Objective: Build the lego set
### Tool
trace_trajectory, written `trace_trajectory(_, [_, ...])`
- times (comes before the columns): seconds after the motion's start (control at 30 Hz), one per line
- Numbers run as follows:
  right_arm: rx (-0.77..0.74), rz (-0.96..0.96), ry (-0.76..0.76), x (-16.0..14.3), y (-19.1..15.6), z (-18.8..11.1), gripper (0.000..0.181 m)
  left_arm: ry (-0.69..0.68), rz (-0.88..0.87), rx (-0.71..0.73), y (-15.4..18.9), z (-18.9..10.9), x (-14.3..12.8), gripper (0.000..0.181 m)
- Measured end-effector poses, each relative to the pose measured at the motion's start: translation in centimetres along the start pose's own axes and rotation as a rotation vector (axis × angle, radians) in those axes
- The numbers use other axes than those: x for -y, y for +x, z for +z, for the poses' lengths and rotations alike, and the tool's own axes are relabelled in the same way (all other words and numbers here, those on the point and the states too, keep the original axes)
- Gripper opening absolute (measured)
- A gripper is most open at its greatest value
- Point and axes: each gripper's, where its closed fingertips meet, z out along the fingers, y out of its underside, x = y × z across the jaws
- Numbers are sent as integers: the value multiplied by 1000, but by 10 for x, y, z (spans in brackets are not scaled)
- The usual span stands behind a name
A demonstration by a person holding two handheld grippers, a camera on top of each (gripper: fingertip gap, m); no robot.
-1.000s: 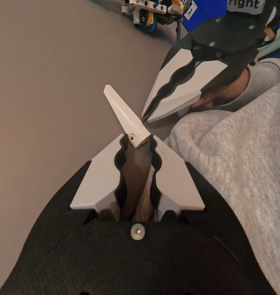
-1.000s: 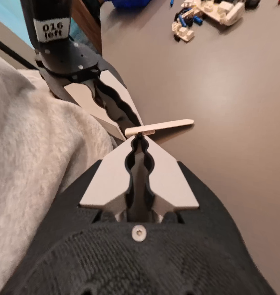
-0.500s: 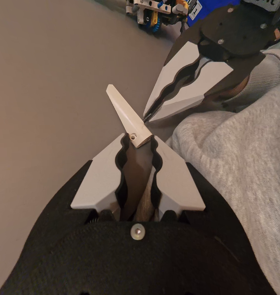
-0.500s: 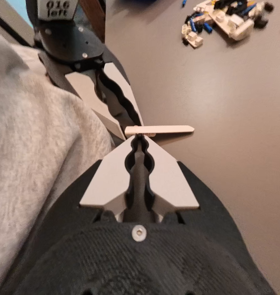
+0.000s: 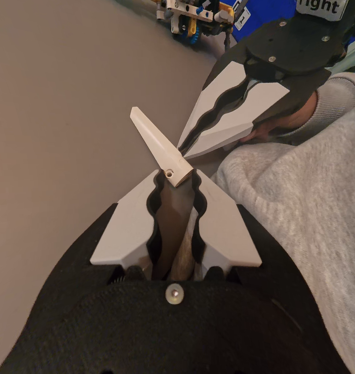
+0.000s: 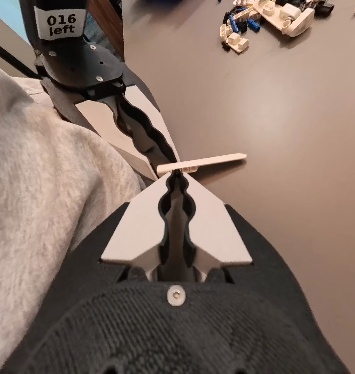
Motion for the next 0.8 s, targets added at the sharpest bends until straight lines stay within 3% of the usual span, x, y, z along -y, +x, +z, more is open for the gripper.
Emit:
trace_trajectory(0.5, [-23,-5,70,0,0,-11,12,28,8,-38,3,-2,2,27])
trace_trajectory(0.8, [-120,-16,109,4,7,-13,17,60,13,2,-2,-6,5,27])
